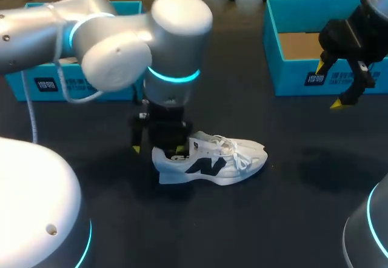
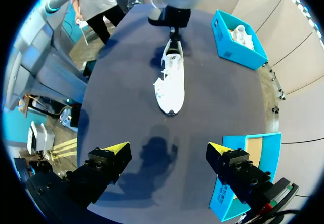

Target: Take the shoe out of the shoebox, open the shoe tongue, remove and reinsert the insole, then place the shoe into the shoebox

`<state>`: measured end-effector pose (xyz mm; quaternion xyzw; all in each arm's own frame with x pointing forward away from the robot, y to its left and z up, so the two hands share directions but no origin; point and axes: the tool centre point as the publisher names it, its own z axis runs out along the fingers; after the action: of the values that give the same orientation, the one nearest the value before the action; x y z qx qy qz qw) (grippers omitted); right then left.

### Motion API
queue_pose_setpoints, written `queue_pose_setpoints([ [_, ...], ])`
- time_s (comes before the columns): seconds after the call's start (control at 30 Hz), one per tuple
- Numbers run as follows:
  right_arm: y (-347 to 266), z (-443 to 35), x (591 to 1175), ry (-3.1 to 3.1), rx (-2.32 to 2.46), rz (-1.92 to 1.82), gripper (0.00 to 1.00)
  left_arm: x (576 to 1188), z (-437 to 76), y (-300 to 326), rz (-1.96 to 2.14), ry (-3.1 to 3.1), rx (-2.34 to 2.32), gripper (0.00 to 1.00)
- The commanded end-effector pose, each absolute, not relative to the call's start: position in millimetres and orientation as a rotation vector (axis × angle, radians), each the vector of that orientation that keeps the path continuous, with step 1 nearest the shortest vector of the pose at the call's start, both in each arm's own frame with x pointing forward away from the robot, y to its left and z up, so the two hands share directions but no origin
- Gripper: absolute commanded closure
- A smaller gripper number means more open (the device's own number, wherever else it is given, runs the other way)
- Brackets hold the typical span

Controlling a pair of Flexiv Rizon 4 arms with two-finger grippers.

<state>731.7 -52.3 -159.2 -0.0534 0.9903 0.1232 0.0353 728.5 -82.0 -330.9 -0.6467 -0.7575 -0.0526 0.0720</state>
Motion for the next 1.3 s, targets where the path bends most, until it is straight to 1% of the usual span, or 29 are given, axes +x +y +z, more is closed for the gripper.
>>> queue_pose_setpoints([
  [0.03, -51.4, -159.7, 732.9, 3.046, -0.165, 0.375, 0.0, 731.6, -314.7, -73.5, -0.015, -2.366, -1.886, 0.0],
  [0.3, -51.4, -159.7, 732.9, 3.046, -0.165, 0.375, 0.0, 736.4, -288.3, -68.4, 0.169, -2.502, -1.729, 0.0],
  [0.63, -51.4, -159.7, 732.9, 3.046, -0.165, 0.375, 0.0, 740.7, -267.4, -21.3, 0.472, -2.663, -1.455, 0.0],
  [0.8, -51.4, -159.7, 732.9, 3.046, -0.165, 0.375, 0.0, 727.3, -263.2, 2.2, 0.802, -2.738, -1.419, 0.0],
  [1.3, -51.4, -159.7, 732.9, 3.046, -0.165, 0.375, 0.0, 727.3, -263.2, 2.2, 0.802, -2.738, -1.419, 0.0],
])
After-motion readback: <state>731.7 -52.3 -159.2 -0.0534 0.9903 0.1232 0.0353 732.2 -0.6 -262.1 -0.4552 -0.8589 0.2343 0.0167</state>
